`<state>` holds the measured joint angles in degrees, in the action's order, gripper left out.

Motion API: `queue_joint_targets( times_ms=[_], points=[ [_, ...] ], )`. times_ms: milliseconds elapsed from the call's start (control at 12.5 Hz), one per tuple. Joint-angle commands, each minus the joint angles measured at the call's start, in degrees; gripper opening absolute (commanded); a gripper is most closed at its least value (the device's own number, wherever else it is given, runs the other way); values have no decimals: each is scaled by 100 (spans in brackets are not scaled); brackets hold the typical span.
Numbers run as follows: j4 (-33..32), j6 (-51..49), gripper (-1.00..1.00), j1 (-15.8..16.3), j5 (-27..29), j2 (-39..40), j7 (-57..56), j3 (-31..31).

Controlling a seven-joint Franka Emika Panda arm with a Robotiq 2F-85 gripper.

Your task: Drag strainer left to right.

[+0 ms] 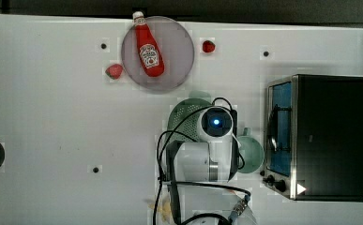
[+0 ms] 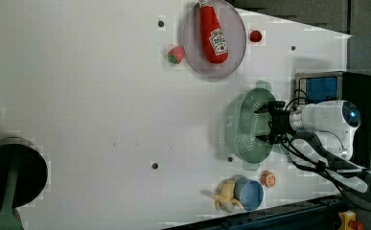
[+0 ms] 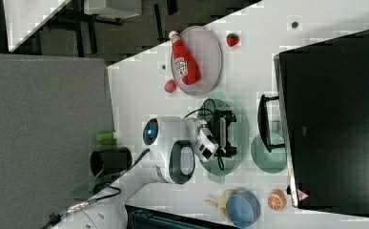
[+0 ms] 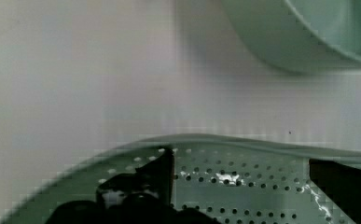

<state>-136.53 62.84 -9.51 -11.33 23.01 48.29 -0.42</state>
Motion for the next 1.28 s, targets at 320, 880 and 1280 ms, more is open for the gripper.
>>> queue_joint_targets(
  times_ms=[320, 880, 1280],
  points=[
    [7, -370, 100, 131, -6, -1061, -1232, 365],
    [883, -3819, 100, 134, 1084, -3659, -3192, 627],
    [1773, -5764, 100, 130, 1150, -4541, -4342, 567]
  ],
)
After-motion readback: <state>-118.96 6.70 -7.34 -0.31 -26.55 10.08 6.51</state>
